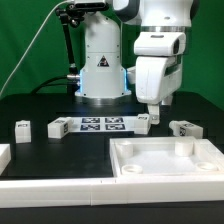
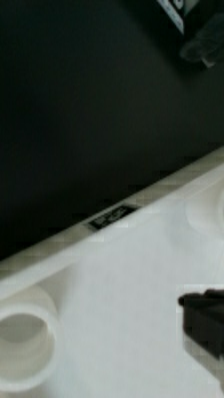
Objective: Assemble one leg
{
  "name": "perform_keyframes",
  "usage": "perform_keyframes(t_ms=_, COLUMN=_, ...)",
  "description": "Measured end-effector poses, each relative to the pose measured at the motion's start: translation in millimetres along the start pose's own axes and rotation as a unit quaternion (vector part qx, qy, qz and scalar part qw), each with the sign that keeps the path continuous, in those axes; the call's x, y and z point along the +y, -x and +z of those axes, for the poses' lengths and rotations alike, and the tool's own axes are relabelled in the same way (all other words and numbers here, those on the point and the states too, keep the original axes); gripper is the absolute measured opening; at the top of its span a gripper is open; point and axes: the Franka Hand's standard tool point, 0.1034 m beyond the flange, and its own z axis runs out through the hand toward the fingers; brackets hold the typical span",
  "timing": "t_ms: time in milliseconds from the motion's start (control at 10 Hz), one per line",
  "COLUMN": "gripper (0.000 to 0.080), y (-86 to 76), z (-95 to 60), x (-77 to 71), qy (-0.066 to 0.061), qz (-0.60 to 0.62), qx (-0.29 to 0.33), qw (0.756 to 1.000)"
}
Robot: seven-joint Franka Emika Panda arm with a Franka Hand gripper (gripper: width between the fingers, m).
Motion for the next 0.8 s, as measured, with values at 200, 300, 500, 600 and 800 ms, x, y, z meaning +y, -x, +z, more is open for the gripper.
perform_keyframes(t_ms=200, gripper=0.0649, y=-14.3, z=3.0, x=-17.7, qy=-0.006, qz=0.108, qx=0.004, qw=0.994)
perform_keyframes(t_ms=300, gripper=0.0649, y=-23.3, z=4.7, x=-26.4, qy=-0.013, qz=0.176, qx=0.006, qw=0.984)
perform_keyframes(t_ms=500, gripper=0.0649, y=-43.2, z=6.6, x=-46.5, qy=-0.017, qz=0.248, qx=0.005, qw=0.968)
perform_keyframes(t_ms=600, gripper=0.0649, y=-42.2, z=6.8, x=-45.6, qy=-0.019, qz=0.253, qx=0.005, qw=0.967)
perform_keyframes(t_ms=800, gripper=0.0649, y=-40.8, z=7.1, x=-46.9, qy=-0.022, qz=0.251, qx=-0.006, qw=0.968)
